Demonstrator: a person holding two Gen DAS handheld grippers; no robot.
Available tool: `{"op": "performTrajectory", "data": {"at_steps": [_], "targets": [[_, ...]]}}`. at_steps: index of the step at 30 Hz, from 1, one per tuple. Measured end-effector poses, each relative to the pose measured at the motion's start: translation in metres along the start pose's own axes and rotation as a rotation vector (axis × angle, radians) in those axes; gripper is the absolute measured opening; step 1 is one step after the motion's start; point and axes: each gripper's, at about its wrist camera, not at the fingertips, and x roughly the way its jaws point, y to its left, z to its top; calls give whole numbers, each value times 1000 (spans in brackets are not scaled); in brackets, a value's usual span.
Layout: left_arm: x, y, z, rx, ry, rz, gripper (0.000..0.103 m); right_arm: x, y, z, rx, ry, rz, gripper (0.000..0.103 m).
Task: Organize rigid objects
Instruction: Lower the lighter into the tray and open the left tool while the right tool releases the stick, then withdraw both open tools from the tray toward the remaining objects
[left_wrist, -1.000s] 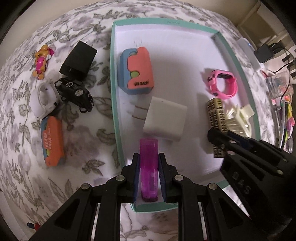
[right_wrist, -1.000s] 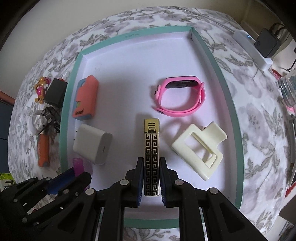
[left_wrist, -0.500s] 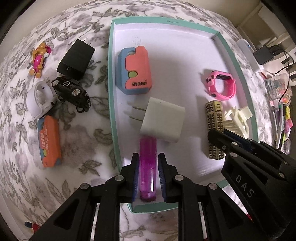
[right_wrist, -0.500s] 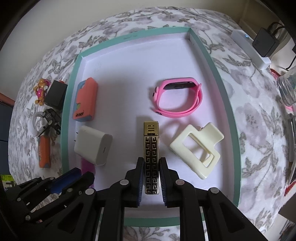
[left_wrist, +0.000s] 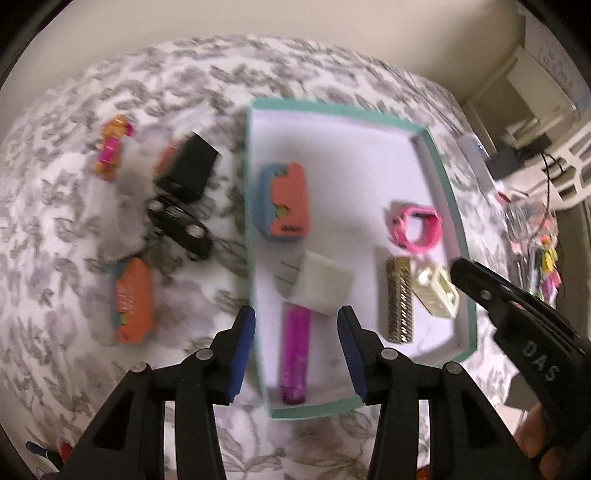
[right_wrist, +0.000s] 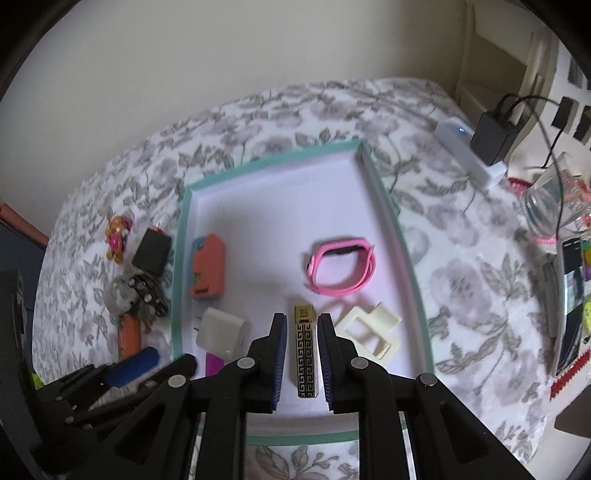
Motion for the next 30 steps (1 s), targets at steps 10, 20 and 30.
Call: {"op": "performTrajectory", "data": {"at_steps": [10,20,30], "targets": [[-15,32,9,-80,-79,106,48,5,5,0,-21,6,-24,37],[-14,41,5,-130,-76,153,75,16,14,-4,-67,21,-47,72],[-9,56,4,-189,-60,179,90,30,12,-8,-55,43,-61,92]]}}
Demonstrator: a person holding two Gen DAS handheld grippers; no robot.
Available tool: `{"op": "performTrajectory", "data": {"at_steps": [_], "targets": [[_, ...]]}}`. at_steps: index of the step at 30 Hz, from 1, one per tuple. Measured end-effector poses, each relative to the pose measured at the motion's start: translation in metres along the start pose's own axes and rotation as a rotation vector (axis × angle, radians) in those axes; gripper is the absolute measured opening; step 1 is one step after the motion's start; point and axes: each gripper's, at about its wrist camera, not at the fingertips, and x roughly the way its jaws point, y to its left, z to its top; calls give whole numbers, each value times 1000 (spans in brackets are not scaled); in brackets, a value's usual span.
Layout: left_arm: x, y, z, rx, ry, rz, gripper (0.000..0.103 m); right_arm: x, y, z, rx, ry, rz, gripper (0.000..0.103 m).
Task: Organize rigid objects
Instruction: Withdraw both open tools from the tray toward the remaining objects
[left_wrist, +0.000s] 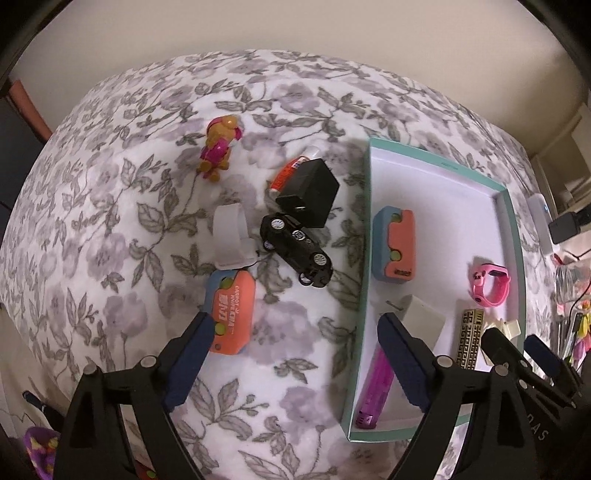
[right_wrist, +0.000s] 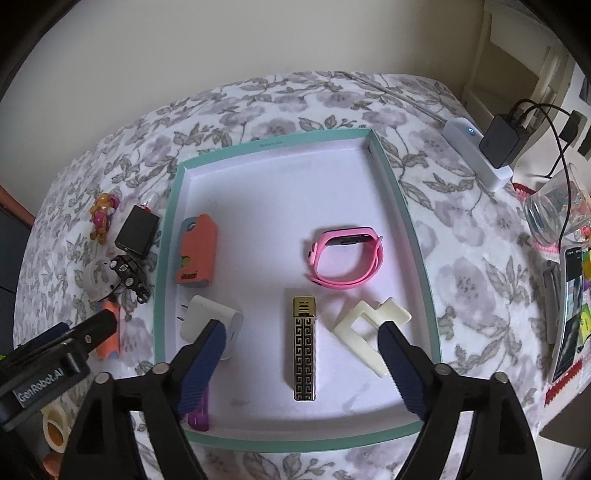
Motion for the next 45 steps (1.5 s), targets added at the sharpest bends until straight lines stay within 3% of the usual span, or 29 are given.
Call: {"op": "performTrajectory", "data": {"at_steps": [9,15,18,22,28,37,45], "targets": [[5,3,1,-9,9,26,92,5,-5,-1,22,-2,-19,103],[7,8,2,-28,19,27,92,9,-10,-1,37,8,-30,103],[8,12,2,-46,23,30,100,8,-8,-1,28,8,-21,103],[8,21,4,-79,24,20,101,5,0,0,10,-6,0,103],[7,47,10,-127,12,37,101,1,21,2,-31,-32,22,103],[4,115,17,-272,-15,94,101,-6,64,6,-98,-77,85,103],[10,132,18,-316,-16,58,101,5,107,1,-167,-62,119,103]]}}
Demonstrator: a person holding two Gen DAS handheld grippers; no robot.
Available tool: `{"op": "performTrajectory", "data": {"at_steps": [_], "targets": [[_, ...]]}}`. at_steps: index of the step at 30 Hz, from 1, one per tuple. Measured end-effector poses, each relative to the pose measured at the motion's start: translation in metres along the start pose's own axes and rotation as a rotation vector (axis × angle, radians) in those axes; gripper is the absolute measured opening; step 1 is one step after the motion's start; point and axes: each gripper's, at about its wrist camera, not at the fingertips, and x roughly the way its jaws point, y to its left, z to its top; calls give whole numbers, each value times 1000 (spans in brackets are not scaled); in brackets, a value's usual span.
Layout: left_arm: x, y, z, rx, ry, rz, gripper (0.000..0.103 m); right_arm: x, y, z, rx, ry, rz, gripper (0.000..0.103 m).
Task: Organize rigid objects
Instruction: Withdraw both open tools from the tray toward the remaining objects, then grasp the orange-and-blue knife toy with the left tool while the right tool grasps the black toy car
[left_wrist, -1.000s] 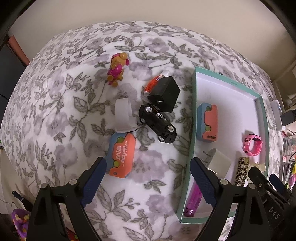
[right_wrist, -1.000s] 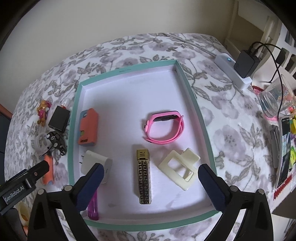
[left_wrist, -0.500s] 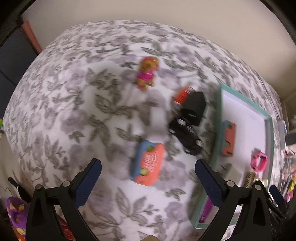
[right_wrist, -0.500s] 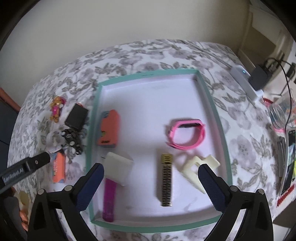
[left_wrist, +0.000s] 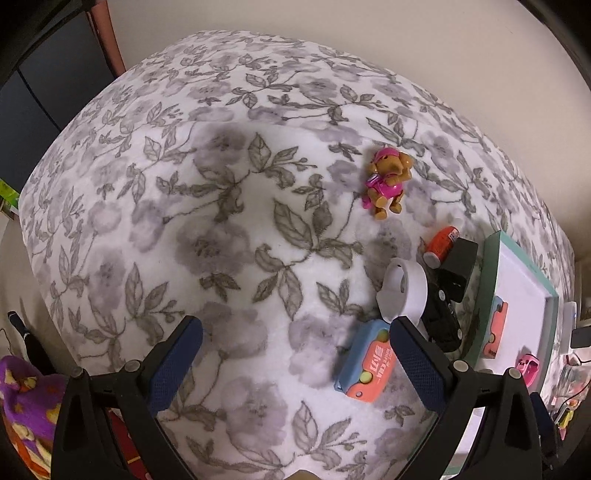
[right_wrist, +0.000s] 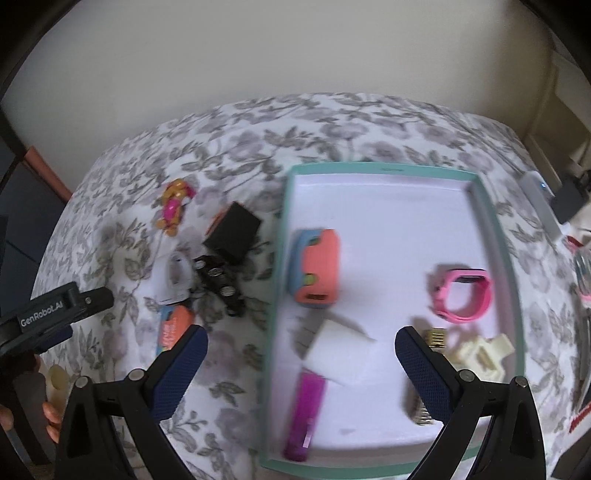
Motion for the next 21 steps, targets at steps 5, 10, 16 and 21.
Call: {"op": "performTrajectory", "data": {"at_steps": [5,10,16,21], "targets": [[11,-2,3,0,31,-62,101,13,22,-1,-45,16,21,102],[21,-16,-3,86,80,-16,101,24,27,-1,-69,35,-3,97],[32,-26,-8,129,123,-16,101,26,14,-1,-40,48,-18,96],[40,-33,-12,149,153,-16,101,21,-4,2,-22,35,-81,96]]}}
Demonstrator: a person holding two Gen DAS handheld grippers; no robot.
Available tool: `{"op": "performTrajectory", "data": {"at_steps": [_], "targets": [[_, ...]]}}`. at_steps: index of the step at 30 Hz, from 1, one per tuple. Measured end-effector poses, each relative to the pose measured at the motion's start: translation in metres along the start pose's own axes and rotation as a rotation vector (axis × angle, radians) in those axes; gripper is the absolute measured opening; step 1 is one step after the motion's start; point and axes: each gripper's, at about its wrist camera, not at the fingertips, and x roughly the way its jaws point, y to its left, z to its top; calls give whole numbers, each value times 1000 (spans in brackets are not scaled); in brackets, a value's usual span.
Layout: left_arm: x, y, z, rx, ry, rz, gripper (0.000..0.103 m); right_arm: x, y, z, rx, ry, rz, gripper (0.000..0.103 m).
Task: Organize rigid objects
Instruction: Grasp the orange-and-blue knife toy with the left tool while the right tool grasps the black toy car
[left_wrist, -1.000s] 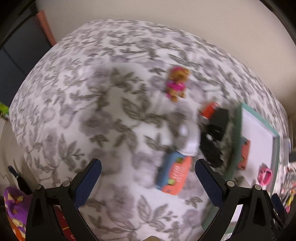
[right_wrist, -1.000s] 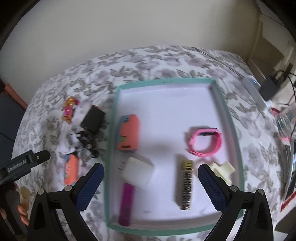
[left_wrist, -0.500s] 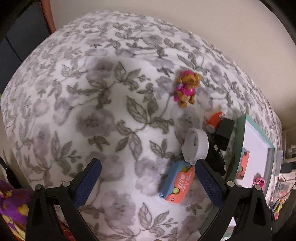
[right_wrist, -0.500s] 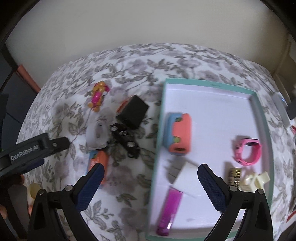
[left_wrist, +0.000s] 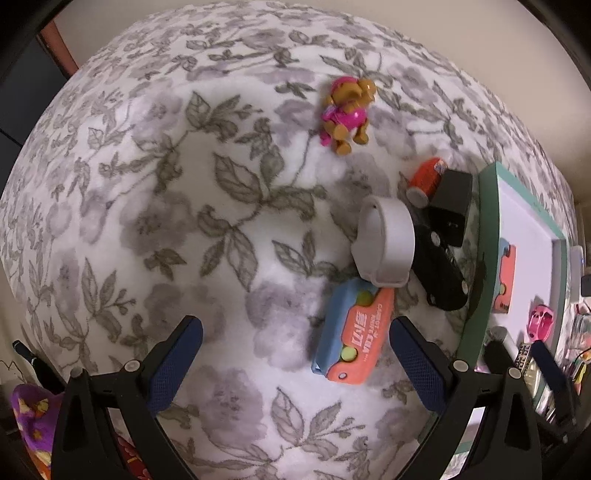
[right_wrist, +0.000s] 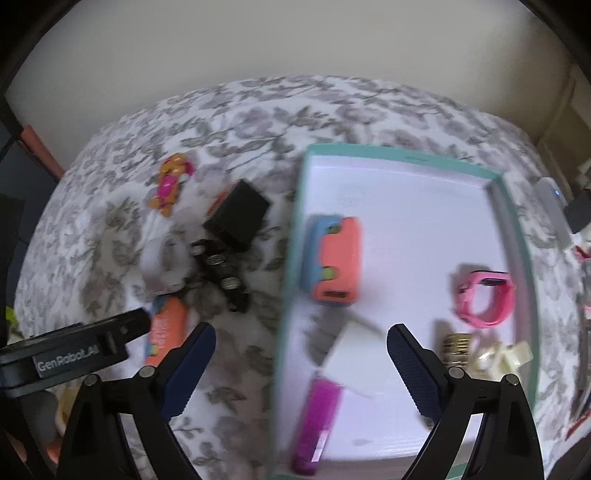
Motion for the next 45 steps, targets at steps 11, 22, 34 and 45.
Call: {"op": "performTrajectory", "data": {"at_steps": [11,22,34,45], "targets": [[15,-43,-12,126,10,61,98,-4,-36,6,130,3,25,94],[24,-74,-23,177,39,28,51,-5,-23,8,90,-8,41,94],[25,-65,-22,153,39,21,43,-3,-16,10,88,-4,71,94],[26,-18,-6,16,31,38,43,-2,15,16,34,-20,158,86]]}}
